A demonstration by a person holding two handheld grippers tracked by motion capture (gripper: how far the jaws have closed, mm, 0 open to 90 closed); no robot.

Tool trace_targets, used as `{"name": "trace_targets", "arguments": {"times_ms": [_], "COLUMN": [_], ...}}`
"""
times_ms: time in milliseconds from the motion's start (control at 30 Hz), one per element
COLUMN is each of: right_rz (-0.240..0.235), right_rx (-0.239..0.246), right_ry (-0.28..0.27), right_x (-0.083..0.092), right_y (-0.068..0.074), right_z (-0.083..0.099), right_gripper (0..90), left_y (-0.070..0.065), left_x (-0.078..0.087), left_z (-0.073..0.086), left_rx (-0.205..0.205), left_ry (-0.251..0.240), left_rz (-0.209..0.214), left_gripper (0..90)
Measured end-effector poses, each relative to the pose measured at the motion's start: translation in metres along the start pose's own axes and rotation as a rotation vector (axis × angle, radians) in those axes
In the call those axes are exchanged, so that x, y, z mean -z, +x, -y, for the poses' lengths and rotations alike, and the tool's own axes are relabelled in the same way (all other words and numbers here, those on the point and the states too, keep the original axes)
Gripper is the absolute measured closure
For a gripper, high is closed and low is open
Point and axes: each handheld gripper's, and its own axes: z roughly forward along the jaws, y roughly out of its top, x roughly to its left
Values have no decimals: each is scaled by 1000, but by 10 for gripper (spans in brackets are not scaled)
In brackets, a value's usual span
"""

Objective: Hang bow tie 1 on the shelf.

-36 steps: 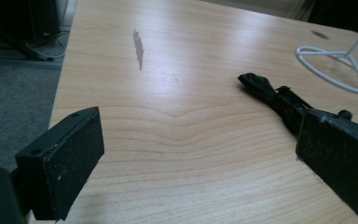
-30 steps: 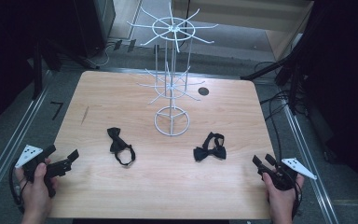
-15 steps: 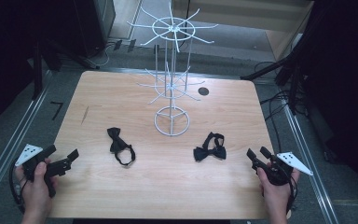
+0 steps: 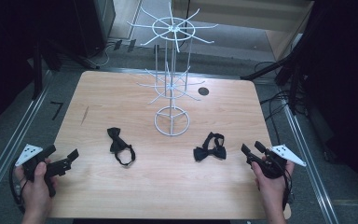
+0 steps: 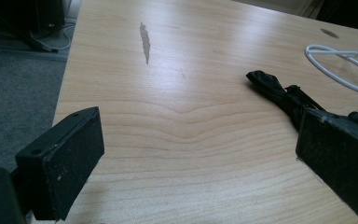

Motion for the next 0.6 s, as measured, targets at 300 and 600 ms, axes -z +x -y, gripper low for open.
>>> {"name": "trace_targets", "arguments": {"times_ms": [300,600], "right_rz": [4,-7], "right_rx": [23,33], "right_ry": [-2,23], "right_x": [-10,-25], "right_y": [9,17], "right_z": [-16,-25], "right_gripper": [361,332], "left_y": [0,0], "left_x": [0,-1], "left_z": [0,0], "left_rx": [-5,-2], "left_ry": [6,8], "left_rz": [16,7], "left_gripper": [13,13]}}
